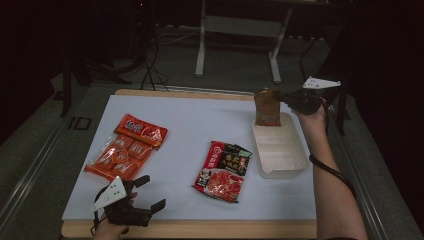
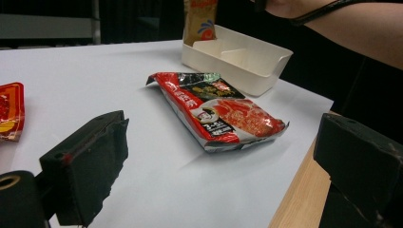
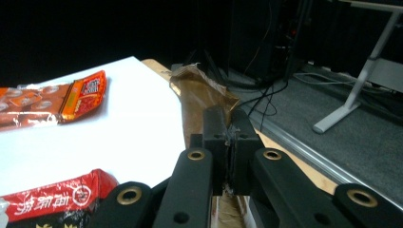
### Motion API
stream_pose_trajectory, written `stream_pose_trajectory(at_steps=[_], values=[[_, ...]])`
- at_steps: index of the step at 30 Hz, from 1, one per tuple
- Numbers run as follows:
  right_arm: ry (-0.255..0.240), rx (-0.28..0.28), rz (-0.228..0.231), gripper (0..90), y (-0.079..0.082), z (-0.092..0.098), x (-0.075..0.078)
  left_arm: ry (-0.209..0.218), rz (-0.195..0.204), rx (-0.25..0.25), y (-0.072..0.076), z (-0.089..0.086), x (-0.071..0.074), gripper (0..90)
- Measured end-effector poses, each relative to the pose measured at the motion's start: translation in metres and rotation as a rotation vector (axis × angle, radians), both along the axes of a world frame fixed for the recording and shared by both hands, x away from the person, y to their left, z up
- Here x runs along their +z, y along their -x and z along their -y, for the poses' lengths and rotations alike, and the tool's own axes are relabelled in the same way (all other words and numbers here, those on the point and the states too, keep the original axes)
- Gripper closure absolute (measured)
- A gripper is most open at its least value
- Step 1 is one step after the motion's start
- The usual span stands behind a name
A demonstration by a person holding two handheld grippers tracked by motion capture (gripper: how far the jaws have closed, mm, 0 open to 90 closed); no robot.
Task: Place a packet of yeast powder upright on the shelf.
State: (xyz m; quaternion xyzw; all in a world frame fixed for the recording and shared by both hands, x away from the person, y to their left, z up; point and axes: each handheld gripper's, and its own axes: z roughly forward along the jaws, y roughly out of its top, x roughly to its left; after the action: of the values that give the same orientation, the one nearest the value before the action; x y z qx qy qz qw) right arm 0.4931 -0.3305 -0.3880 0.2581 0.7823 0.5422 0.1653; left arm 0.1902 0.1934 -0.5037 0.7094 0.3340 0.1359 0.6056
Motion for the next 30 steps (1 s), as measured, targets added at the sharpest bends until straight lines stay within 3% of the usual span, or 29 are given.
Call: stream_pose_trajectory(at_steps=[7, 12, 14, 19, 20, 26, 30], values=[[-0.01, -0.03, -0.036, 88.0, 0.002, 0.007, -0.014, -0.003, -0.005, -0.002, -0.001, 0.0, -0.001, 4.8], [0.006, -0.086, -0.076, 86.0, 0.005, 0.018, -0.027, 0.006, -0.005, 0.0, -0.002, 0.001, -0.002, 4.8], [-0.015, -0.113, -0.088, 82.4, 0.008, 0.023, -0.028, 0.027, -0.004, -0.002, -0.002, 0.001, -0.001, 4.8], [-0.015, -0.133, -0.062, 76.7, 0.014, 0.028, -0.02, 0.033, -0.001, -0.011, -0.004, 0.004, 0.0, 4.8], [-0.019, -0.129, -0.048, 72.1, 0.018, 0.029, -0.015, 0.035, 0.001, -0.013, -0.004, 0.004, 0.0, 4.8], [-0.081, -0.126, -0.016, 68.7, 0.029, 0.033, 0.003, 0.039, 0.01, -0.025, -0.004, 0.008, 0.002, 4.8], [-0.079, -0.132, -0.021, 66.6, 0.036, 0.032, 0.011, 0.003, 0.017, -0.029, -0.005, 0.009, 0.003, 5.2]])
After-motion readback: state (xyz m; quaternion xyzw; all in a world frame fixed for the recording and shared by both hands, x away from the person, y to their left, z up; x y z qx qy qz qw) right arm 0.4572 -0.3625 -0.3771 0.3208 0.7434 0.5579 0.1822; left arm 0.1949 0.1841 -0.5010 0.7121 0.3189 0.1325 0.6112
